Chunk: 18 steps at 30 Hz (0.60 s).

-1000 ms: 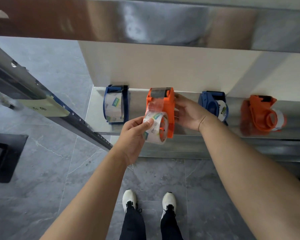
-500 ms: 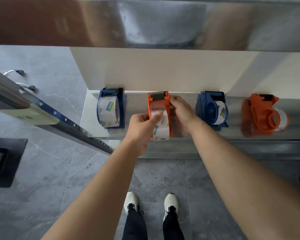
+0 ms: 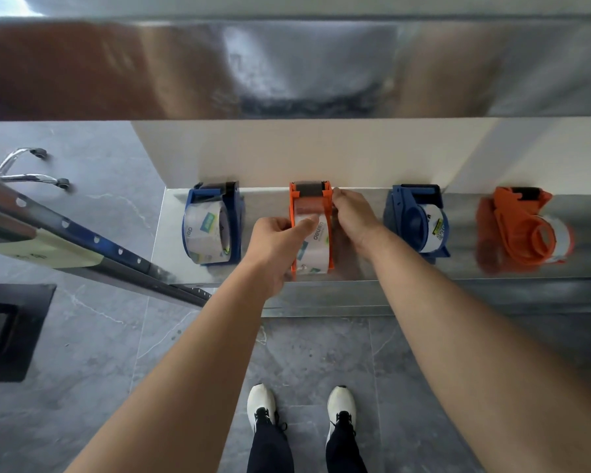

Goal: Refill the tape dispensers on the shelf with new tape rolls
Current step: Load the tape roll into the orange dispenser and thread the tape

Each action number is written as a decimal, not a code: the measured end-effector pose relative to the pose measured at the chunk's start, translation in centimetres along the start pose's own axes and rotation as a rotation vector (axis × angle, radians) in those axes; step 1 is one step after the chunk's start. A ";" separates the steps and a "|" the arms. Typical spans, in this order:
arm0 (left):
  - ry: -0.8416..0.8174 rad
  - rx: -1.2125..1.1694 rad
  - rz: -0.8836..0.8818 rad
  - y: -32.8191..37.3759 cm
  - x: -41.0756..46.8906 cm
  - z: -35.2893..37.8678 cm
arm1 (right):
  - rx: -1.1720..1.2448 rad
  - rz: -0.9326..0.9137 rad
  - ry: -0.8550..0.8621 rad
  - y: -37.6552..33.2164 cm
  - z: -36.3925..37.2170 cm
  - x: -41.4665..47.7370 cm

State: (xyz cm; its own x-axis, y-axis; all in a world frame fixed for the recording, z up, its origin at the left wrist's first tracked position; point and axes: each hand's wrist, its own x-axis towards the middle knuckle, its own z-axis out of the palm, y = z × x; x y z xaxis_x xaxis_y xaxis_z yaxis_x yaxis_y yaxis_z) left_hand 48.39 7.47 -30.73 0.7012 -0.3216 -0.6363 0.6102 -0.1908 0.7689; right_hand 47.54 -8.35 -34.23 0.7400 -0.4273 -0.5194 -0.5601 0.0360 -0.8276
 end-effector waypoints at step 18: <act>0.030 0.000 -0.017 0.3 1.7 0.4 | -0.007 0.079 -0.007 -0.2 -0.2 0.8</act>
State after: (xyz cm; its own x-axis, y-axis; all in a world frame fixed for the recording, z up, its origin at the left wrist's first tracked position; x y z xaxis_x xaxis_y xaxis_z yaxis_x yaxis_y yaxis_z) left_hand 49.57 6.53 -31.56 0.7017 -0.2901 -0.6507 0.6221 -0.1958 0.7581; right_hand 48.16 -8.86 -34.40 0.6957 -0.4174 -0.5846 -0.6196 0.0630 -0.7824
